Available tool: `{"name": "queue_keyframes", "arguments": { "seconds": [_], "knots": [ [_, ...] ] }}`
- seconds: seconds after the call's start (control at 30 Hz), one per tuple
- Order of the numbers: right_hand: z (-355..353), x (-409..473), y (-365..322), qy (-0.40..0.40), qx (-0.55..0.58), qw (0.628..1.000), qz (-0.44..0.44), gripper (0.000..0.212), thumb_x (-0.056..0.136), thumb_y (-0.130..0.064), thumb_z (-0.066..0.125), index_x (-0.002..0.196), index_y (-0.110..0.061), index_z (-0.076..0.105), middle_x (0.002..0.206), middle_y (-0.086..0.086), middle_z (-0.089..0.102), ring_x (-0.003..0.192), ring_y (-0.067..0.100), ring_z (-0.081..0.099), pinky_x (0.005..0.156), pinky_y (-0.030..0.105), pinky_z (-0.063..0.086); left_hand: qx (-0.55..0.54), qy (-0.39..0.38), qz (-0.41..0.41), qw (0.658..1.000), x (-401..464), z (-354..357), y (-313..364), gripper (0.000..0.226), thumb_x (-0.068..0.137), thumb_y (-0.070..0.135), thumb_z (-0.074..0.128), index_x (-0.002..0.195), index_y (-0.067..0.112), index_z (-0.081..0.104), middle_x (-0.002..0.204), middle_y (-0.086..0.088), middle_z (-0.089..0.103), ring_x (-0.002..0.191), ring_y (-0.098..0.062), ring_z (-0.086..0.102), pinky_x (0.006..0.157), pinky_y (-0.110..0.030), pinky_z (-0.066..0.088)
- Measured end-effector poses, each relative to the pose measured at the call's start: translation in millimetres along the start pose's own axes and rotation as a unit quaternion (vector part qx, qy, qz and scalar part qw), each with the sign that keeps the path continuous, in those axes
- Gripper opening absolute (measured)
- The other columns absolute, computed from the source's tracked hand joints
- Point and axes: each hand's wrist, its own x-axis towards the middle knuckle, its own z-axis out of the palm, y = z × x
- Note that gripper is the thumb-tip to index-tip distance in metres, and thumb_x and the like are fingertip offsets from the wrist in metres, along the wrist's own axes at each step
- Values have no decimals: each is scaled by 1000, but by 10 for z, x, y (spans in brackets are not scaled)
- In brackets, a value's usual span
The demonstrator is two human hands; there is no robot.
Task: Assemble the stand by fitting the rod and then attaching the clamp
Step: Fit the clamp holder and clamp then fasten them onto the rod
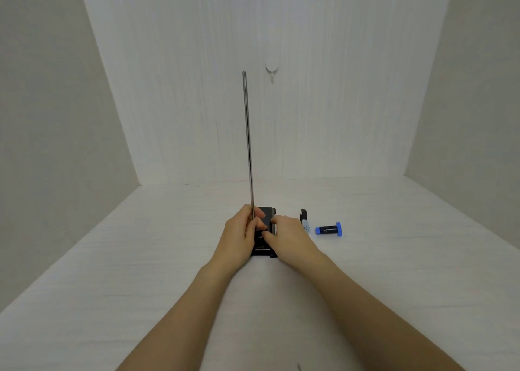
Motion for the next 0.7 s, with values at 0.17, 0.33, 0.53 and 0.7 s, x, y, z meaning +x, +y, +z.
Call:
{"name": "queue_keyframes", "arguments": {
  "seconds": [0.17, 0.33, 0.53, 0.7],
  "knots": [
    [-13, -12, 6, 6, -7, 1000, -18, 28, 92, -19, 49, 113, -2, 57, 110, 15, 62, 97, 27, 60, 81, 35, 48, -21, 19, -13, 1000, 8, 29, -3, 30, 95, 3, 45, 120, 14, 56, 90, 3, 66, 90, -4, 63, 75, -5, 46],
    [-239, 10, 56, 106, 0, 994, -20, 28, 93, -20, 49, 118, -13, 57, 106, 9, 64, 95, 22, 59, 78, 31, 46, -33, 188, -28, 981, -11, 17, 113, 37, 76, 22, 73, 101, 35, 50, 87, 12, 57, 76, 1, 57, 64, -8, 46],
    [-468, 78, 333, 122, -19, 991, 56, 25, 85, -12, 54, 108, -9, 64, 114, 11, 56, 102, 25, 56, 72, 26, 38, -33, 191, 32, 980, -73, 59, 221, 20, 79, 23, 68, 67, 28, 54, 54, 12, 48, 52, -3, 43, 51, -11, 37],
    [-542, 94, 456, 76, 63, 990, 102, 23, 76, -14, 64, 98, -9, 64, 97, 3, 59, 92, 20, 54, 62, 24, 38, -28, 80, 53, 995, -144, 219, 288, 16, 86, 14, 63, 81, 28, 68, 66, 8, 62, 62, -10, 57, 60, -19, 49]
  ]
}}
